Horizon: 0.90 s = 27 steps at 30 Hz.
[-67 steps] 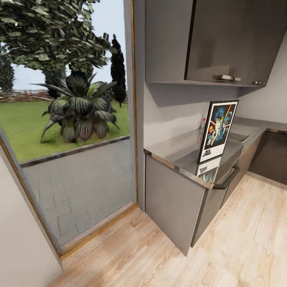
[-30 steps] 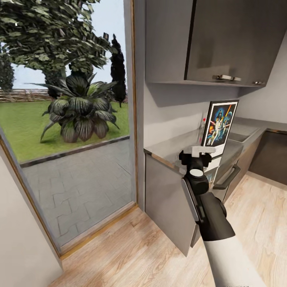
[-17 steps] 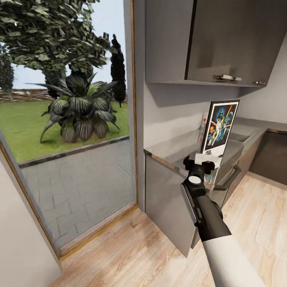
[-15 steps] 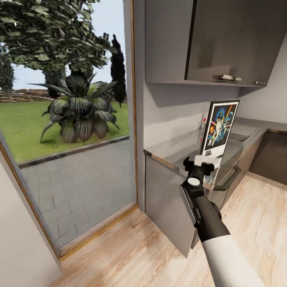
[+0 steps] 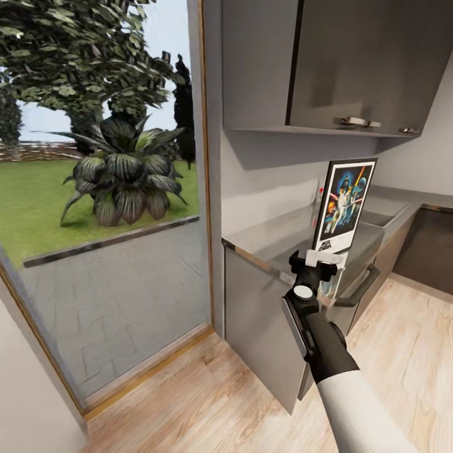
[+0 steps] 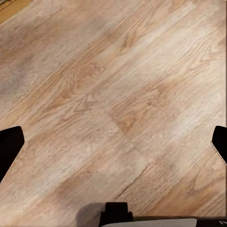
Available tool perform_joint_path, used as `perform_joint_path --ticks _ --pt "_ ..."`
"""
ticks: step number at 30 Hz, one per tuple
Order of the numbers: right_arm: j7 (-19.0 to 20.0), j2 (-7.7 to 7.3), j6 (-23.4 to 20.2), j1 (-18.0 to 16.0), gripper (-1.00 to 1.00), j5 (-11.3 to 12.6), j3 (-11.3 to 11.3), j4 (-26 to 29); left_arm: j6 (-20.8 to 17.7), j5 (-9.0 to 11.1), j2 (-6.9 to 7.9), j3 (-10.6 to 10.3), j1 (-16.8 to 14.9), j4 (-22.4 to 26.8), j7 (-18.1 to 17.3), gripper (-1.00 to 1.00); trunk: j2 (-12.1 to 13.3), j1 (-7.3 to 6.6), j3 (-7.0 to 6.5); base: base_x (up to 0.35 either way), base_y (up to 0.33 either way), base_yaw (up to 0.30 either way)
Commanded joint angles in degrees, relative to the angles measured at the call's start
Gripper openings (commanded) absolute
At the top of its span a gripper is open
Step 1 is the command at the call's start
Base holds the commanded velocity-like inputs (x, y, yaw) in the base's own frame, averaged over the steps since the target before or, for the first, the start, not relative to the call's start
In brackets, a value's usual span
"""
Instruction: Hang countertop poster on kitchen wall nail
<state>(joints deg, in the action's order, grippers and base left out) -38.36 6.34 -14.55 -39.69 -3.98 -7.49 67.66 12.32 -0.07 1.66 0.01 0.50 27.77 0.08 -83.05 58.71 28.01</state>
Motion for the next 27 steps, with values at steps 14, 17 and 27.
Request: perform_joint_path --ticks 14,17,27 --pt "-0.15 -0.01 1.73 -0.04 1.0 4.35 -0.06 -5.93 0.07 -0.02 0.01 0.07 0.03 0.09 0.01 1.0 -0.02 0.01 0.05 0.086 -0.079 0.0" --pt "-0.14 -0.01 2.99 -0.04 1.0 5.01 -0.07 -7.2 0.07 -0.03 0.01 0.08 0.03 0.09 0.01 1.0 -0.02 0.01 0.05 0.006 -0.005 0.0" --pt "-0.14 -0.02 3.88 -0.04 1.0 5.48 -0.07 -8.04 0.07 -0.1 0.01 0.05 0.03 0.09 0.01 1.0 -0.02 0.01 0.05 0.142 -0.001 0.0"
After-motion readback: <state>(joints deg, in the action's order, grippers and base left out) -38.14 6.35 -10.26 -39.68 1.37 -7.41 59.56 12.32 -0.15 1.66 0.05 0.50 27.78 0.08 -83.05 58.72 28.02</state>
